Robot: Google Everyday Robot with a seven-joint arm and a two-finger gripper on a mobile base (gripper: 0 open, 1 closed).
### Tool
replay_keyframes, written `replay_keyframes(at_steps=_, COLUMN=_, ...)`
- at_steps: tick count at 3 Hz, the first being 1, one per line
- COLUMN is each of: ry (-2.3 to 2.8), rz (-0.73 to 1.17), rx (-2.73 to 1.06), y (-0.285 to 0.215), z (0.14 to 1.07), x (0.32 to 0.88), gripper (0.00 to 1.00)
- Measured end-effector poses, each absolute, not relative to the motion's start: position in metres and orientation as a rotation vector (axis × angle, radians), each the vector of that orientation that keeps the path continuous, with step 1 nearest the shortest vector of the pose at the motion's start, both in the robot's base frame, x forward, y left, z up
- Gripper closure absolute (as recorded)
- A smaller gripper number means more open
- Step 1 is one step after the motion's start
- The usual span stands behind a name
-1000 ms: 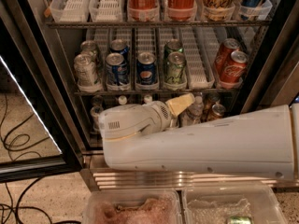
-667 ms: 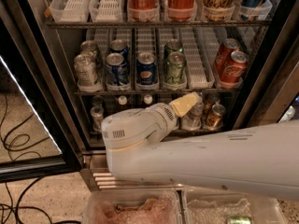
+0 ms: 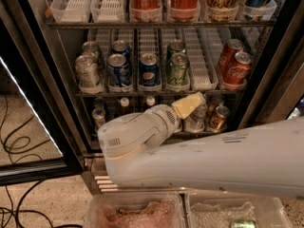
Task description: Pick green can from middle shelf of fridge
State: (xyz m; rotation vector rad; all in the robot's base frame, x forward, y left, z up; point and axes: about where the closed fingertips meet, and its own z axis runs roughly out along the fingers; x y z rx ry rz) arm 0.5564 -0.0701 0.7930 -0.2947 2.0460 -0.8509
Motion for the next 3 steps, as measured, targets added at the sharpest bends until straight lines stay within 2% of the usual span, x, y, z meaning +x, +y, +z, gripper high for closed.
replay_keyframes(at_steps=1, ry=1.853, rz=-0.934, rx=-0.328, y=-0.042, z=0.809, x=0.556, gripper=0.00)
replay_keyframes(at_steps=2, ry=1.668, rz=-0.932, rx=-0.416, y=-0.003, z=0.819, x=0.554, gripper=0.00)
replay_keyframes(at_steps=3, ry=1.634, rz=-0.935, rx=-0.469, y=0.005, z=0.825, x=0.558, gripper=0.00)
